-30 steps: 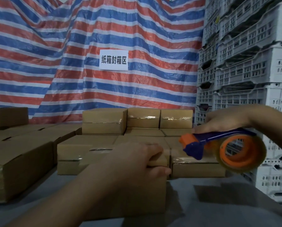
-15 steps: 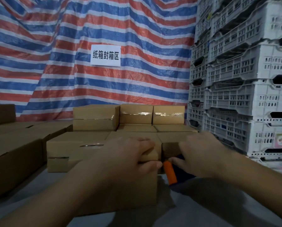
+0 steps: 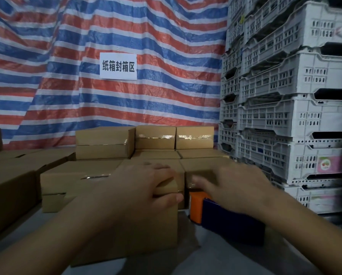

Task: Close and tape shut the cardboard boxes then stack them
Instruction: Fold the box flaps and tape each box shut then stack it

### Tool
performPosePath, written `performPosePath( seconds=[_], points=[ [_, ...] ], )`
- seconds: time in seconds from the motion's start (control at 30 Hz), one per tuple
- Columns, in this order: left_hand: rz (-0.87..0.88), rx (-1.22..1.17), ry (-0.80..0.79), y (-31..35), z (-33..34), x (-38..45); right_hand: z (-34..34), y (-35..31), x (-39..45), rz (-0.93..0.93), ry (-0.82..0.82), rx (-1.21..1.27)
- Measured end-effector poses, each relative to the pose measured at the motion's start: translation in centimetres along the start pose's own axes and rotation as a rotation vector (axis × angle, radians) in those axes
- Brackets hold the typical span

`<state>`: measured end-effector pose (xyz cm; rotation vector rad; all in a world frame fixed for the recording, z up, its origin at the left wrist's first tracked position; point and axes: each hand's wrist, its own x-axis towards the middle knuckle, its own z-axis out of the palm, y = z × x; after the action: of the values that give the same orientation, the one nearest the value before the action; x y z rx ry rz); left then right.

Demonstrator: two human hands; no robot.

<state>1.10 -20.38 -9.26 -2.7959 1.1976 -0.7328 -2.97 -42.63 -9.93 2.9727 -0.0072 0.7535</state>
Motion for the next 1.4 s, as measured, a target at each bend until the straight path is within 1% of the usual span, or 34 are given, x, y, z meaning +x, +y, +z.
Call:
performPosePath(
  seconds=[0.03, 0.1, 0.13, 0.17, 0.2, 0.23, 0.3, 0.43, 0.6, 0.67, 0.73, 0.8, 0.83, 0.9, 0.97, 1.03, 1.07, 1.13, 1.17, 1.23, 1.27, 1.4],
  points=[
    [-0.002, -0.001, 0.000, 0.0, 0.0, 0.0, -0.6, -0.6, 1.0, 0.037, -0.005, 0.279],
    [-0.011, -0.002, -0.003, 0.0, -0.1, 0.1, -0.7, -2.7, 3.2, 0.131, -0.030, 1.013],
    [-0.010, -0.004, -0.006, 0.0, -0.2, 0.1, -0.5, -3.9, 3.9, 0.180, -0.070, 1.332],
    [-0.008, -0.008, -0.010, 0.0, -0.3, 0.1, 0.1, -5.2, 4.4, 0.211, -0.123, 1.557],
    [-0.007, -0.016, -0.013, 0.0, -0.4, 0.1, 1.1, -6.3, 4.5, 0.231, -0.180, 1.701],
    [-0.010, -0.028, -0.011, 0.0, -0.4, 0.0, 2.1, -7.3, 4.4, 0.253, -0.238, 1.784],
    [-0.024, -0.060, 0.022, -0.1, -0.3, -0.3, 3.5, -8.6, 3.8, 0.292, -0.296, 1.815],
    [-0.033, -0.038, 0.055, 0.0, 0.1, -0.3, 4.6, -8.8, 3.7, 0.273, -0.243, 1.791],
    [-0.024, -0.026, 0.042, -0.1, 0.1, -0.5, 4.3, -8.7, 2.1, 0.311, -0.260, 1.771],
    [-0.030, -0.063, 0.046, -0.3, 0.2, -0.7, 4.3, -8.7, 1.7, 0.329, -0.264, 1.772],
    [-0.061, -0.167, 0.057, -0.2, 0.1, -0.8, 4.7, -8.5, 1.3, 0.369, -0.264, 1.753],
    [-0.105, -0.353, 0.120, -0.3, -0.2, -1.0, 5.0, -8.3, 0.7, 0.413, -0.329, 1.716],
    [-0.128, -0.432, 0.181, -0.4, -0.6, -1.4, 5.0, -8.3, 0.4, 0.452, -0.356, 1.692],
    [-0.180, -0.488, 0.325, -1.0, -1.4, -2.8, 4.9, -8.3, 0.6, 0.507, -0.357, 1.634],
    [-0.281, -0.491, 0.462, -1.8, -1.9, -4.8, 5.3, -7.7, -0.2, 0.316, -0.323, 1.577],
    [-0.456, -0.574, 0.553, -2.4, -1.7, -6.6, 5.7, -7.2, -1.3, 0.198, -0.256, 1.500],
    [-0.561, -0.645, 0.567, -2.6, -1.2, -7.5, 5.6, -7.2, -1.6, 0.181, -0.251, 1.457],
    [-0.742, -0.824, 0.538, -2.6, 0.1, -8.8, 4.6, -8.1, -2.0, 0.192, -0.325, 1.375],
    [-0.804, -0.928, 0.510, -2.4, 0.9, -9.3, 4.1, -8.3, -2.5, 0.172, -0.355, 1.391],
    [-0.870, -1.124, 0.470, -2.2, 2.2, -10.2, 4.7, -8.3, -2.9, 0.106, -0.318, 1.411],
    [-0.882, -1.181, 0.466, -2.1, 2.6, -10.5, 4.9, -8.3, -2.7, 0.088, -0.299, 1.406],
    [-0.867, -1.282, 0.433, -2.0, 3.3, -11.4, 4.6, -8.3, -2.7, 0.078, -0.305, 1.365]
  ],
)
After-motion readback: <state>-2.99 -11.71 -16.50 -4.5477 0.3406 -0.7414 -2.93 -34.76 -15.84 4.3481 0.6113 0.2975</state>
